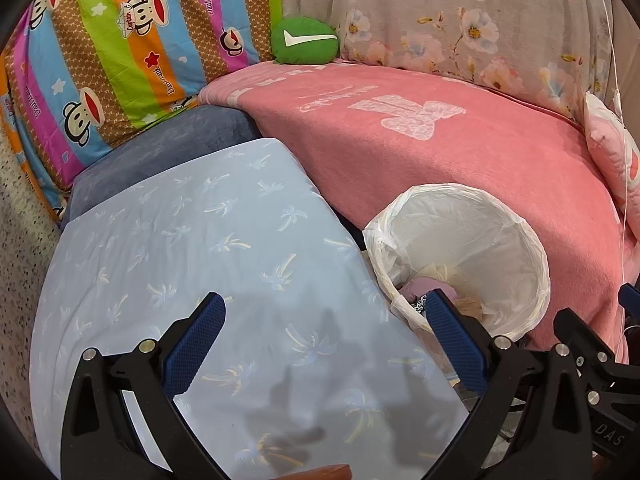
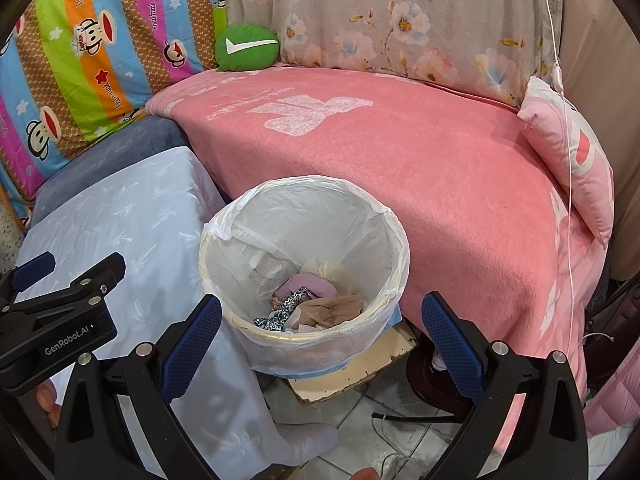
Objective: Collect trash
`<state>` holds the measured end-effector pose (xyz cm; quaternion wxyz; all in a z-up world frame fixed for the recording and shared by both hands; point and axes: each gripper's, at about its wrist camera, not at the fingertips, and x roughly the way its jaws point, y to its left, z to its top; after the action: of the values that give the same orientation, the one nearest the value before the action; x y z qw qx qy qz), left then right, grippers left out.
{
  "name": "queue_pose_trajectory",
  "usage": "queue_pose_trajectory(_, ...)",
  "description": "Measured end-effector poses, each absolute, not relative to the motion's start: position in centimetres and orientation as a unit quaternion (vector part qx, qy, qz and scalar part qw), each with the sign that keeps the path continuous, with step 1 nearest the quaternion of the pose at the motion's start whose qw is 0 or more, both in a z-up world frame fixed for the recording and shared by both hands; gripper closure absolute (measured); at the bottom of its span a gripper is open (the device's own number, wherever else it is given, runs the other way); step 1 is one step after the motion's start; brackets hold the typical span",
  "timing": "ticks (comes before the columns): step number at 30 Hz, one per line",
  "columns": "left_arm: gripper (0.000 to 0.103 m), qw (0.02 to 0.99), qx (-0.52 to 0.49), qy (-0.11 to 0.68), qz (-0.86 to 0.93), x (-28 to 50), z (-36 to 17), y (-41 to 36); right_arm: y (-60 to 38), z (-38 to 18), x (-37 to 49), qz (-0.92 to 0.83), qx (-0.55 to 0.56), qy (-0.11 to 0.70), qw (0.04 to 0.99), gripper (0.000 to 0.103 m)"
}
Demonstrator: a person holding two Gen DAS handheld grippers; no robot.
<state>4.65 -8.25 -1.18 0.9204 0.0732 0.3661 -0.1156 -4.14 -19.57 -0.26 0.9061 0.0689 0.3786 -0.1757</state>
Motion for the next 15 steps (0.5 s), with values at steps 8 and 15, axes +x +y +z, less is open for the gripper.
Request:
queue_pose_trajectory(8, 0.007, 0.920, 0.074, 0.367, -0.116, 4.53, -1.15, -8.39, -19.60, -0.22, -4.19, -0.176, 0.069, 0.379, 0.906, 0.005)
queue_pose_trajectory(15, 0.007, 0.920, 0.073, 0.367, -0.118, 4.38, -1.08, -8.55, -19.73, -0.21, -4.16, -0.176, 0.069, 0.380, 0.906, 0.005)
